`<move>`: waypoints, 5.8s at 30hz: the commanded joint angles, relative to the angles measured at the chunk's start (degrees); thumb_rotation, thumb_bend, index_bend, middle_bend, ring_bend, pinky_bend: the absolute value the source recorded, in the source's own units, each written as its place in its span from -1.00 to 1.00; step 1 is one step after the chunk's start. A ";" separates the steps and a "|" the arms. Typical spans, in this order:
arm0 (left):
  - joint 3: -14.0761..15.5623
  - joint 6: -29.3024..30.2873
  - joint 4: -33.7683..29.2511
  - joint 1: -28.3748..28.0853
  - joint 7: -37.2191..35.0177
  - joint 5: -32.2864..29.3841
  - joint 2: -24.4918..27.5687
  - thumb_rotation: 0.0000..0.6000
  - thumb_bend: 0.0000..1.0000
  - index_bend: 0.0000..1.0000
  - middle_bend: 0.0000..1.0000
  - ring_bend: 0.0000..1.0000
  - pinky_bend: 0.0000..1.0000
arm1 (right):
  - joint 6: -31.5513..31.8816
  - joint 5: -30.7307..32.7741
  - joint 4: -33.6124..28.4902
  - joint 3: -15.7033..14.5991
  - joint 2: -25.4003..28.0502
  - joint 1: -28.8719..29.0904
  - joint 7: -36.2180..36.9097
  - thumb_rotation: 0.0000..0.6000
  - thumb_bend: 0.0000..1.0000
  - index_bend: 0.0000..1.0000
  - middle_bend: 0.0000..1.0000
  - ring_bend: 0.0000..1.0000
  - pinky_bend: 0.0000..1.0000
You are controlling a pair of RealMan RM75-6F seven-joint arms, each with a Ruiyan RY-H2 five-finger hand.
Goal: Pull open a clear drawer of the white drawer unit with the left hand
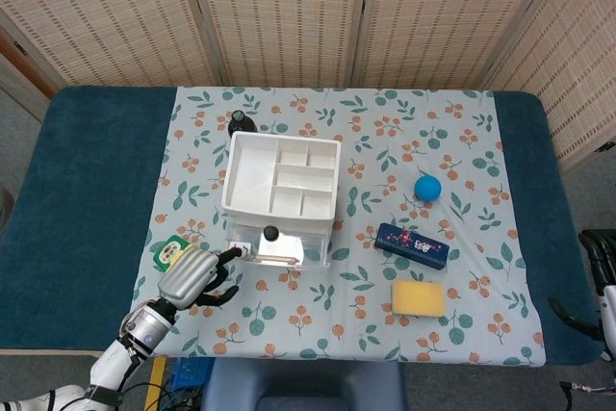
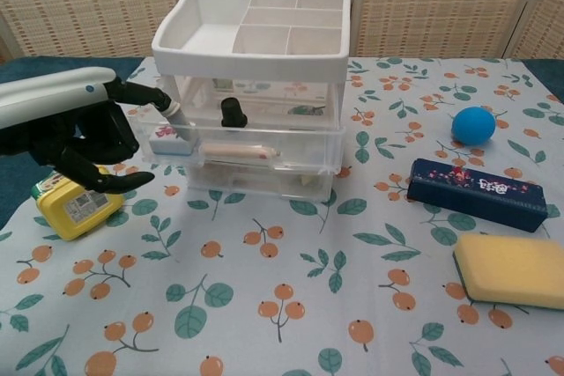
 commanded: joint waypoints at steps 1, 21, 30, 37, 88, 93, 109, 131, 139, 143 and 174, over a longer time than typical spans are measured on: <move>0.48 0.11 -0.47 0.22 -0.04 0.39 0.48 1.00 -0.31 -0.34 0.89 1.00 1.00 | -0.01 -0.01 -0.01 -0.02 0.00 -0.01 0.02 1.00 -0.59 -1.00 -0.93 -1.00 -0.99; 2.70 1.36 -3.23 1.34 -0.30 3.63 4.09 1.00 -0.31 -0.59 0.89 1.00 1.00 | 0.25 -0.57 -0.75 0.05 0.77 0.10 -0.28 1.00 -0.58 -1.00 -0.93 -1.00 -0.99; 2.00 4.69 -6.04 1.70 -0.10 9.51 11.03 1.00 -0.31 -0.48 0.90 1.00 1.00 | 1.51 -1.71 -3.02 0.51 3.02 0.22 -1.46 1.00 -0.58 -1.00 -0.93 -1.00 -0.99; -2.52 3.34 -1.11 -2.93 2.58 13.13 13.04 1.00 -0.31 -0.37 0.94 1.00 1.00 | 3.01 -3.23 -5.38 1.16 5.07 0.55 -2.77 1.00 -0.58 -1.00 -0.93 -1.00 -0.99; -0.61 -4.71 28.71 -24.16 12.04 27.73 -2.36 1.00 -0.48 -0.22 0.97 1.00 1.00 | 4.33 -2.11 -6.47 0.78 5.78 -0.95 -3.41 1.00 -0.57 -1.00 -0.93 -1.00 -0.99; -0.15 -4.51 28.81 -24.38 12.38 27.34 -2.32 1.00 -0.48 -0.22 0.97 1.00 1.00 | 4.16 -2.02 -6.33 0.86 5.77 -0.86 -3.26 1.00 -0.57 -1.00 -0.93 -1.00 -0.99; 1.54 -4.82 27.93 -24.67 13.99 26.60 -1.48 1.00 -0.48 -0.22 0.97 1.00 1.00 | 3.68 -1.73 -5.89 0.90 5.49 -0.72 -2.77 1.00 -0.57 -1.00 -0.93 -1.00 -0.99; 2.20 -4.08 31.24 -25.81 12.78 25.85 -3.44 1.00 -0.48 -0.13 0.97 1.00 1.00 | 3.95 -1.61 -5.84 0.81 5.42 -1.13 -2.78 1.00 -0.57 -1.00 -0.93 -1.00 -0.99; 2.50 -3.71 31.95 -25.98 12.73 25.79 -4.02 1.00 -0.48 -0.04 0.97 1.00 1.00 | 4.05 -1.66 -5.93 0.81 5.45 -1.21 -2.89 1.00 -0.57 -1.00 -0.93 -1.00 -0.99; 2.43 -3.52 32.34 -25.98 13.52 25.63 -4.22 1.00 -0.48 -0.04 0.97 1.00 1.00 | 4.08 -1.71 -5.94 0.79 5.42 -1.24 -2.94 1.00 -0.57 -1.00 -0.93 -1.00 -0.99; 2.10 9.29 24.22 -15.82 14.95 21.22 3.95 1.00 -0.48 0.03 0.98 1.00 1.00 | 4.62 -2.71 -5.43 0.90 5.30 -1.10 -2.09 1.00 -0.57 -1.00 -0.93 -1.00 -0.99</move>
